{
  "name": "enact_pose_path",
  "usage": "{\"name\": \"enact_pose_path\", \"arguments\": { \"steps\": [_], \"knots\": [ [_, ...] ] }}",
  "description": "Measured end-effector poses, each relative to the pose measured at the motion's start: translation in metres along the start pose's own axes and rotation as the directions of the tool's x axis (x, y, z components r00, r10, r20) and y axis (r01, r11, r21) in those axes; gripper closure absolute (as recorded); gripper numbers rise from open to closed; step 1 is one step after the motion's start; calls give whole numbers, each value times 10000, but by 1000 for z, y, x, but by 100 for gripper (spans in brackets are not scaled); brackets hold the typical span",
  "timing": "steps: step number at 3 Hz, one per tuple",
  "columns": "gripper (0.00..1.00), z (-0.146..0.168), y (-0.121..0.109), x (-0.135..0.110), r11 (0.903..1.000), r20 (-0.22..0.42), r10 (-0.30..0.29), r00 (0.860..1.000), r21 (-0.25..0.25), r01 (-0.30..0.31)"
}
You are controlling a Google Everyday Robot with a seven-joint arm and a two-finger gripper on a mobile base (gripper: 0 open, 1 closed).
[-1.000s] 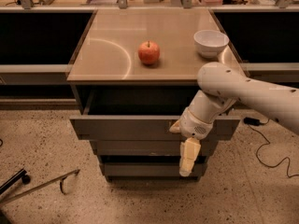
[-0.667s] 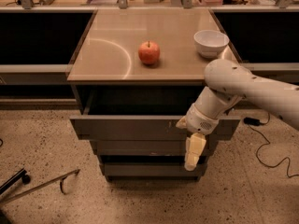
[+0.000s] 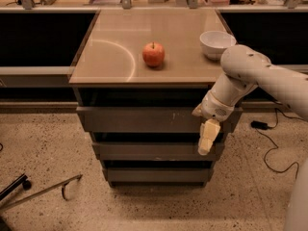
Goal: Close top drawer
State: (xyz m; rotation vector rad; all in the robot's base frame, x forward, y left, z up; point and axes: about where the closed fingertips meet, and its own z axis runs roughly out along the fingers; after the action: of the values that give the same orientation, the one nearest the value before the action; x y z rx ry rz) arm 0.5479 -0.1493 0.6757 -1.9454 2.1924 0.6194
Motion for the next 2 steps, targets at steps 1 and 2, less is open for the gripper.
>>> {"name": "enact_pose_path", "arguments": {
  "steps": [1,2],
  "knots": [
    [0,0,0,0,10000,0,0,10000,0,0],
    [0,-4,-12,6,9998,-16,119,9999,127,-118]
  ]
}}
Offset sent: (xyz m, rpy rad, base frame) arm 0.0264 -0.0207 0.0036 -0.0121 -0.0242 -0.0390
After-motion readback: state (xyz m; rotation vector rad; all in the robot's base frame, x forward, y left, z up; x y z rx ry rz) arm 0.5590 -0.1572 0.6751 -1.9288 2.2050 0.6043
